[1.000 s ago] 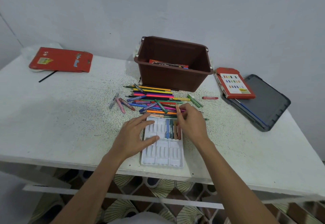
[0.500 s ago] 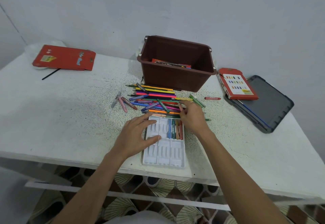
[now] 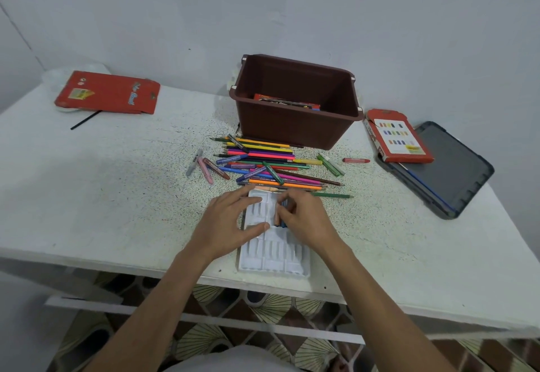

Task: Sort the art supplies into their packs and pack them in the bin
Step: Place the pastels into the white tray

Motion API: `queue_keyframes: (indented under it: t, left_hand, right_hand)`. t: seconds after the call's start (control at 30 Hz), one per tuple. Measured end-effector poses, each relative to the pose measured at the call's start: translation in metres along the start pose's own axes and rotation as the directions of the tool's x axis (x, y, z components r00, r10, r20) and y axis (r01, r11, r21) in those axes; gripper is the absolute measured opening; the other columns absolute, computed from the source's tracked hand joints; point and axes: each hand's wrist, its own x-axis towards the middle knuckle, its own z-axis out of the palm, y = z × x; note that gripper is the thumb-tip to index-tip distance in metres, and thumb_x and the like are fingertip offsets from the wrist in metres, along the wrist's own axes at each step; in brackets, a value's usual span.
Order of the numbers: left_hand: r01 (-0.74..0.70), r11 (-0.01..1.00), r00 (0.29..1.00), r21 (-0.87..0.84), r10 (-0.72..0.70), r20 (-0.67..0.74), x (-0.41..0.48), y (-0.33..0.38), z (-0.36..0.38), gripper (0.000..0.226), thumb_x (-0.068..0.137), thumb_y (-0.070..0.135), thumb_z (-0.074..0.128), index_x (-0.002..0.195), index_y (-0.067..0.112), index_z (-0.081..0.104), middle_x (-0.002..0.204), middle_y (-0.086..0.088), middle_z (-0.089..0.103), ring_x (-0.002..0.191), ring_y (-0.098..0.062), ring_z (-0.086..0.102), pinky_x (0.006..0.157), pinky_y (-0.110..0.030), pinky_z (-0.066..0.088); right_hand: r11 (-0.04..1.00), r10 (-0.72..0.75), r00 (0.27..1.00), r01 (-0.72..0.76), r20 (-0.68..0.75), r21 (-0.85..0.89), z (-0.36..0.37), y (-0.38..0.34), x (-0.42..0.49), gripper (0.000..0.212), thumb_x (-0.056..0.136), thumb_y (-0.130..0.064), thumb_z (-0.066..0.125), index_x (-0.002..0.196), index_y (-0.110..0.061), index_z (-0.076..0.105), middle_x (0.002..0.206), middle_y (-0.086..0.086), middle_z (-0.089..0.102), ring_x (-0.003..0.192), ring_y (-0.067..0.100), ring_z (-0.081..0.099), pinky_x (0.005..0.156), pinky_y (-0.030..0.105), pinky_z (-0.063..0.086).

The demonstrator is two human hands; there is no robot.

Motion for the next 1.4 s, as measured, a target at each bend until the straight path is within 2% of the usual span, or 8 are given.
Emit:
queue_keyframes:
  t: [0.13,0.23,0.33,0.43,0.6,0.73,1.13,1.4]
  left_hand:
    - [-0.01,1.0,1.0,-0.01,0.01,-0.019,-0.001,0.0,-0.001,0.07,0.078,0.074,0.05,0.131,0.03,0.058,0.152,0.017,0.036,0.136,-0.009,0.038,0.111,-0.041,0.029]
    - [-0.013,1.0,1.0,-0.014,0.013,-0.018,-0.001,0.001,-0.001,0.07,0.078,0.074,0.049,0.131,0.03,0.058,0.152,0.017,0.036,0.136,-0.008,0.038,0.111,-0.041,0.029]
    - [-0.015,1.0,1.0,-0.01,0.015,-0.021,-0.001,0.001,-0.001,0.07,0.079,0.075,0.048,0.131,0.03,0.058,0.152,0.017,0.037,0.136,-0.009,0.039,0.111,-0.043,0.03]
    - [-0.014,1.0,1.0,-0.011,0.014,-0.02,-0.001,0.0,0.0,0.071,0.078,0.076,0.048,0.131,0.03,0.059,0.152,0.017,0.036,0.135,-0.009,0.039,0.111,-0.043,0.03]
    - [-0.01,1.0,1.0,-0.019,0.01,-0.01,0.0,0.0,0.0,0.073,0.078,0.077,0.047,0.132,0.03,0.058,0.153,0.017,0.035,0.136,-0.009,0.038,0.112,-0.045,0.03]
    - [-0.016,1.0,1.0,-0.015,0.016,-0.014,-0.001,0.0,-0.001,0.073,0.078,0.077,0.046,0.132,0.029,0.058,0.153,0.016,0.035,0.136,-0.009,0.038,0.112,-0.043,0.03]
    - [-0.012,1.0,1.0,-0.016,0.012,-0.015,-0.001,-0.001,0.0,0.071,0.078,0.075,0.049,0.132,0.03,0.058,0.152,0.018,0.036,0.136,-0.009,0.038,0.111,-0.041,0.029]
    - [-0.017,1.0,0.999,-0.018,0.016,-0.031,-0.001,0.001,0.0,0.07,0.077,0.073,0.051,0.131,0.028,0.059,0.151,0.015,0.038,0.135,-0.01,0.04,0.11,-0.044,0.032]
  right_hand:
    - [0.996,-0.066,0.998,0.065,-0.015,-0.056,0.001,0.003,0.0,0.012,0.092,-0.018,0.063,0.104,-0.017,0.066,0.071,-0.005,0.062,0.072,0.007,0.051,0.066,0.028,0.041]
    - [0.991,-0.068,0.997,0.073,0.041,-0.112,-0.001,0.006,-0.003,0.027,0.089,-0.03,0.068,0.113,-0.018,0.066,0.098,0.001,0.056,0.081,0.012,0.051,0.069,0.023,0.037]
    - [0.986,-0.073,0.989,0.091,0.127,-0.142,-0.006,0.007,-0.004,0.045,0.087,-0.038,0.07,0.127,-0.018,0.06,0.102,-0.001,0.048,0.086,0.011,0.047,0.064,0.012,0.031]
    - [0.977,-0.081,0.978,0.116,0.19,-0.18,-0.013,0.007,-0.001,0.051,0.089,-0.037,0.069,0.134,-0.018,0.055,0.105,0.0,0.047,0.089,0.012,0.045,0.063,0.015,0.03]
    - [0.984,-0.083,0.985,0.105,0.149,-0.142,-0.013,0.009,0.002,0.042,0.088,-0.031,0.072,0.126,-0.02,0.061,0.102,0.002,0.05,0.088,0.013,0.046,0.064,0.011,0.032]
    - [0.982,-0.107,0.987,0.124,0.123,-0.143,-0.01,0.009,0.001,0.033,0.088,-0.03,0.071,0.118,-0.017,0.065,0.099,0.003,0.051,0.085,0.014,0.048,0.066,0.024,0.031]
    - [0.958,-0.159,0.984,0.172,0.074,-0.231,0.002,0.01,0.002,0.018,0.091,-0.022,0.067,0.106,-0.013,0.071,0.092,0.001,0.044,0.085,0.018,0.046,0.07,0.028,0.032]
    - [0.979,-0.159,0.986,0.152,-0.042,-0.139,0.004,0.024,-0.005,0.028,0.093,-0.028,0.063,0.12,-0.02,0.069,0.094,-0.001,0.048,0.095,0.018,0.044,0.078,0.029,0.032]
